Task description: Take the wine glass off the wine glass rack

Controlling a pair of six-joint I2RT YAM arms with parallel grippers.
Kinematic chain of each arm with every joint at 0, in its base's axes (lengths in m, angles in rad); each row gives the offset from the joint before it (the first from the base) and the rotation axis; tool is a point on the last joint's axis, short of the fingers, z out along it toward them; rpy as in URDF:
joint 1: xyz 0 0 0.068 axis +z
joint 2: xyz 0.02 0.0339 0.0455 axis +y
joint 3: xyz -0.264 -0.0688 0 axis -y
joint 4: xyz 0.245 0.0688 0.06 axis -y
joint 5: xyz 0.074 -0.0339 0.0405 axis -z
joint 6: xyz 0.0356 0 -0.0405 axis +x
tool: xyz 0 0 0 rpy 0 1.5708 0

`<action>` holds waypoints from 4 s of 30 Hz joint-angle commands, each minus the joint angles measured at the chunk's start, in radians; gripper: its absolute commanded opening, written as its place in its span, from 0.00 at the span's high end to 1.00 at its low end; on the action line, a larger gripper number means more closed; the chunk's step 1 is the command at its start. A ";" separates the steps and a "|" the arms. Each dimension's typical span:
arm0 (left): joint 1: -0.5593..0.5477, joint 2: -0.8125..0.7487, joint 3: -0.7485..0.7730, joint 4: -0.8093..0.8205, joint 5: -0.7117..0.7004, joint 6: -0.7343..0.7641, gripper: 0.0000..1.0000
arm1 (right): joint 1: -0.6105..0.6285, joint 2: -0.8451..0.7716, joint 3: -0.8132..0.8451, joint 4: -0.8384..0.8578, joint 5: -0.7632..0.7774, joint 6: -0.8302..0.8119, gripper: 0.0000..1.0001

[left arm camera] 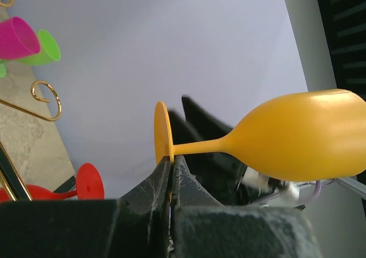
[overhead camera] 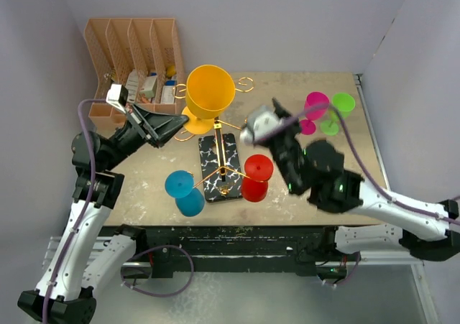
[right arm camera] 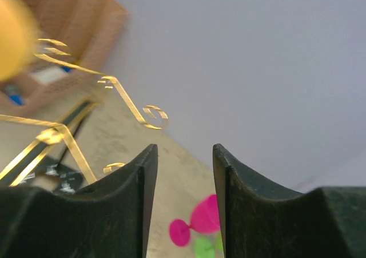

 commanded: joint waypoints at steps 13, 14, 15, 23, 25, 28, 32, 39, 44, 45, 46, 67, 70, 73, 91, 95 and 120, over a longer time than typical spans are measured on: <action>0.004 -0.029 0.305 -0.614 -0.221 0.618 1.00 | -0.732 0.421 1.055 -1.025 -0.972 1.037 0.98; 0.004 -0.028 0.332 -0.652 -0.244 0.653 1.00 | -0.733 0.409 1.054 -1.004 -1.059 1.045 0.79; 0.004 -0.025 0.359 -0.679 -0.261 0.682 1.00 | -0.733 0.394 1.047 -0.981 -1.133 1.059 0.64; 0.004 0.021 0.479 -0.793 -0.305 0.795 1.00 | -0.732 0.355 1.049 -0.909 -1.435 1.140 0.43; 0.004 0.031 0.487 -0.796 -0.301 0.801 1.00 | -0.733 0.353 1.048 -0.909 -1.426 1.144 0.43; 0.004 0.036 0.492 -0.800 -0.298 0.801 1.00 | -0.733 0.352 1.034 -0.891 -1.454 1.148 0.44; 0.004 0.036 0.492 -0.794 -0.290 0.798 1.00 | -0.732 0.369 1.025 -0.890 -1.472 1.153 0.46; 0.004 0.038 0.502 -0.780 -0.282 0.792 1.00 | -0.732 0.412 1.024 -0.917 -1.429 1.128 0.49; 0.004 0.043 0.509 -0.778 -0.280 0.791 1.00 | -0.732 0.420 1.009 -0.911 -1.436 1.119 0.49; 0.004 0.045 0.509 -0.777 -0.280 0.789 1.00 | -0.732 0.422 1.006 -0.910 -1.441 1.119 0.49; 0.004 0.046 0.508 -0.777 -0.281 0.789 1.00 | -0.731 0.423 1.004 -0.911 -1.445 1.119 0.49; 0.004 0.074 0.521 -0.749 -0.264 0.767 1.00 | -0.694 0.531 1.114 -1.005 -1.342 1.111 1.00; 0.004 0.078 0.519 -0.770 -0.272 0.768 0.76 | -0.713 0.532 1.187 -1.043 -1.194 1.096 1.00; 0.004 0.075 0.515 -0.797 -0.295 0.769 0.52 | -0.767 0.535 1.259 -1.078 -1.038 1.085 1.00; 0.004 0.005 0.536 -0.963 -0.456 0.905 0.44 | -1.281 0.694 1.085 -1.182 -0.972 1.104 1.00; 0.004 -0.027 0.536 -1.024 -0.515 0.959 0.44 | -1.276 0.728 0.985 -1.184 -0.932 1.060 1.00; 0.004 -0.120 0.496 -1.121 -0.587 1.002 0.44 | -1.123 0.983 0.920 -1.198 -0.643 1.087 1.00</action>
